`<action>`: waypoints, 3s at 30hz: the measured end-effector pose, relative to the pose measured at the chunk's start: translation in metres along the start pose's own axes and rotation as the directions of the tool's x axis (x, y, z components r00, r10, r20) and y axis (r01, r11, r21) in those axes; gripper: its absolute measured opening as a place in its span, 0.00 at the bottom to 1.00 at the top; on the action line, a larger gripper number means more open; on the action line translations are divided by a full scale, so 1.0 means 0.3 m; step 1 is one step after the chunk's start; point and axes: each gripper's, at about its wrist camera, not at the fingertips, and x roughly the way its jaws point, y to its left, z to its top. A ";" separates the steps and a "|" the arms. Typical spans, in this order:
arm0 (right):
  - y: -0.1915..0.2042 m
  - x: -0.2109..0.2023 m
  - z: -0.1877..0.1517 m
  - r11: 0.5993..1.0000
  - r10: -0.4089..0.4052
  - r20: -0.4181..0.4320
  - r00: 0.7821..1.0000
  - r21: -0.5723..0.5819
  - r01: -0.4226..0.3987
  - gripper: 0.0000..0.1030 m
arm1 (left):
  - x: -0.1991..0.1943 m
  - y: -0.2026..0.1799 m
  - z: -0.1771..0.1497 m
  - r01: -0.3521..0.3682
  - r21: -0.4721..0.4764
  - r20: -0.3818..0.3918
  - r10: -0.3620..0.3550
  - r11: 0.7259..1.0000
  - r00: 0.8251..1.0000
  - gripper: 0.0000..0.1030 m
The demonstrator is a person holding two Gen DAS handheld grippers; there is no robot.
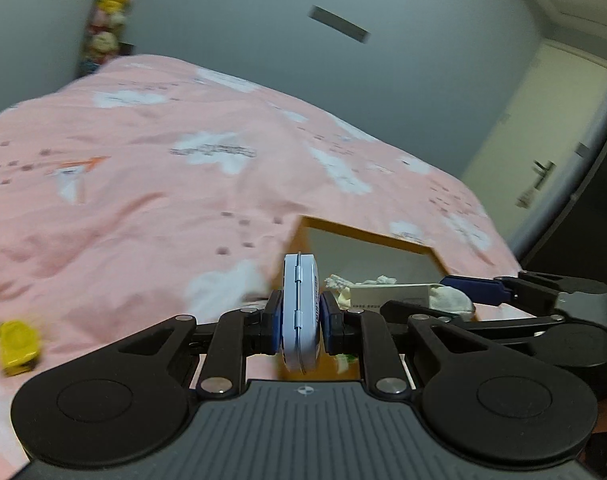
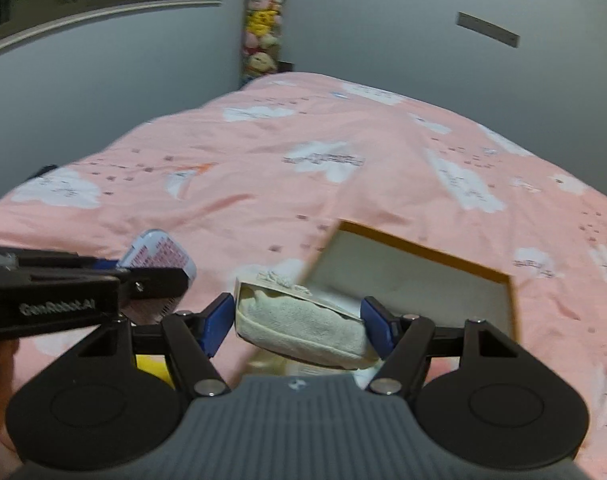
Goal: Organize rigid objects
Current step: 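Carry the soap bag and tin into the orange box and release them, then move both tools back toward the yellow bottle and tape measure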
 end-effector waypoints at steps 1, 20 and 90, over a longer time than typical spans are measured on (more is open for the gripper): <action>-0.024 0.000 -0.002 1.000 -0.027 -0.007 1.000 -0.005 0.027 0.66 | 0.021 -0.018 0.006 0.014 0.009 -0.010 -0.014 1.000 1.000 0.20; -0.309 0.302 -0.035 0.964 -0.249 -0.203 0.947 -0.141 0.224 0.66 | 0.376 -0.157 0.051 0.049 0.128 -0.172 -0.026 0.991 0.985 0.20; -0.212 0.196 -0.044 0.930 -0.293 -0.132 0.947 -0.267 0.251 0.93 | 0.316 -0.196 0.063 -0.029 0.211 -0.111 0.054 0.977 0.992 0.43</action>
